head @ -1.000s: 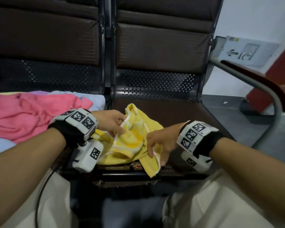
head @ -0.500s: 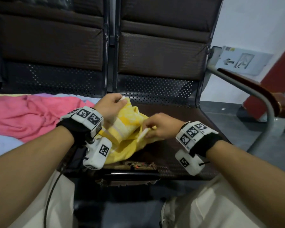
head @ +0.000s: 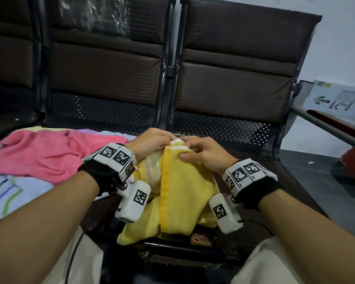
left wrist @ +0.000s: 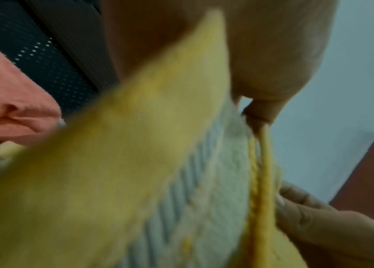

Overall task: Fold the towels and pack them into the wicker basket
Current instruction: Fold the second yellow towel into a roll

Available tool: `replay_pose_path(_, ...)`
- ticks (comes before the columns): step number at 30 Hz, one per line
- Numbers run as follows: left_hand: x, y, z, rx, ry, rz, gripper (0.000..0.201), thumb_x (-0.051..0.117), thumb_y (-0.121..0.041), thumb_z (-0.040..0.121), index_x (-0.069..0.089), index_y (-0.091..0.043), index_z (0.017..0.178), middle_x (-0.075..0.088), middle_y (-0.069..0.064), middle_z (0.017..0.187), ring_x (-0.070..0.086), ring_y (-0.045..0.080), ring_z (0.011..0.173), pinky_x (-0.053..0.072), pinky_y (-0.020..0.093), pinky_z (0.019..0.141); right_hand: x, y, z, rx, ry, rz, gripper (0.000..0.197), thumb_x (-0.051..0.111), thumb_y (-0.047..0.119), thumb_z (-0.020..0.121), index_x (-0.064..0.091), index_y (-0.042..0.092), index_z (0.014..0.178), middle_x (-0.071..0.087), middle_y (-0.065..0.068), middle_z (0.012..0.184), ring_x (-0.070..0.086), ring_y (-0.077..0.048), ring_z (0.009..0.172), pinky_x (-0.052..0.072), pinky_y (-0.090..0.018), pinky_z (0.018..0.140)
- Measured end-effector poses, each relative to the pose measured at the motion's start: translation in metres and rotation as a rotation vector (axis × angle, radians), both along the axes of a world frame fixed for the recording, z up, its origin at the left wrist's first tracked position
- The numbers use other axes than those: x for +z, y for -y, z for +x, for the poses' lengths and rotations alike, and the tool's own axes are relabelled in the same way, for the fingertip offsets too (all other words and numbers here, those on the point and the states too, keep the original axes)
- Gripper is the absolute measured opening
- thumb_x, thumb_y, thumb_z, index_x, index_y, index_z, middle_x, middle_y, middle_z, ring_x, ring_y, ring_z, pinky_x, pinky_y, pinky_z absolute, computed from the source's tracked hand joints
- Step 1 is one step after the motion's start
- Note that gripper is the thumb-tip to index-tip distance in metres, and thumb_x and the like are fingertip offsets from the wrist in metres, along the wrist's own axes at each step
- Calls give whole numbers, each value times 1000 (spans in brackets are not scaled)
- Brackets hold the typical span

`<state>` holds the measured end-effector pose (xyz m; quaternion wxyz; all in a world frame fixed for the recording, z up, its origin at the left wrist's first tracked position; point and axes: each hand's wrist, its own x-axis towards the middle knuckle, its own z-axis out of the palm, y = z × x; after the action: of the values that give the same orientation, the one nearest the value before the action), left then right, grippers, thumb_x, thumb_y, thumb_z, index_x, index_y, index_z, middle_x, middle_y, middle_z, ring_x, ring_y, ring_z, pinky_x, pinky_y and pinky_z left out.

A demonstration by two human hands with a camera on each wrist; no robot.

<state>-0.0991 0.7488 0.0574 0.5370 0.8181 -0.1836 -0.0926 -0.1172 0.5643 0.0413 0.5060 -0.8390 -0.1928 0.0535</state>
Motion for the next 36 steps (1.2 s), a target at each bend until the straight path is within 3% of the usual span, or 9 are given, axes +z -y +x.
replay_pose_path(2,-4,-5,1,34,-43,-38,22,54,2,84,70,-1,98,68,12,97,62,21,95,47,33,91,-3,-4,4,0,-23,32,20,71,8,81,63,18,65,64,6,76,59,-6,73,46,-22,69)
replay_pose_path(4,-9,-10,5,83,-50,-76,17,60,-9,87,71,-8,101,70,11,102,64,22,100,49,38,96,-4,-5,8,-31,-8,38,22,72,11,81,64,22,64,61,10,64,56,-4,66,44,-21,66)
replay_pose_path(9,-12,-19,8,161,-194,-204,48,75,-47,67,70,-13,101,73,10,99,68,27,99,53,45,91,-7,2,14,-143,41,117,19,73,14,80,68,25,65,65,11,68,61,-6,71,49,-25,70)
replay_pose_path(13,-13,-19,3,126,-237,-178,71,79,-63,49,69,-18,103,73,7,101,68,24,98,53,48,90,-9,6,14,-237,69,109,11,76,18,78,73,24,69,70,6,80,66,-16,85,52,-36,82)
replay_pose_path(18,-13,-3,-5,148,-5,-20,56,84,-46,57,67,-17,102,71,1,95,67,16,92,55,37,86,-7,1,11,-202,119,88,14,76,18,77,74,30,70,71,6,78,66,-9,81,50,-27,78)
replay_pose_path(21,-12,1,-8,197,143,27,37,84,-31,66,68,-12,94,71,5,89,67,20,86,56,41,81,-5,-1,9,-219,137,58,13,77,21,76,72,31,71,69,9,79,64,-4,82,48,-25,79)
replay_pose_path(27,-9,-9,-5,347,296,93,28,87,-27,62,73,-17,85,70,-3,79,64,14,76,51,27,69,1,6,4,-239,156,-196,12,80,31,72,70,27,76,62,7,95,58,-13,95,47,-29,84)
replay_pose_path(31,-7,-17,-5,267,339,205,19,81,-21,69,75,-22,87,71,-7,84,64,10,85,49,24,77,1,14,0,-135,218,-549,18,77,41,73,65,28,74,57,8,92,52,-9,86,39,-24,75)
replay_pose_path(36,-6,-25,-3,148,369,269,21,69,-6,81,70,-23,93,69,-6,95,63,11,96,49,29,88,3,22,-3,-41,174,-648,31,72,42,78,62,14,69,49,0,93,46,-10,82,37,-26,72)
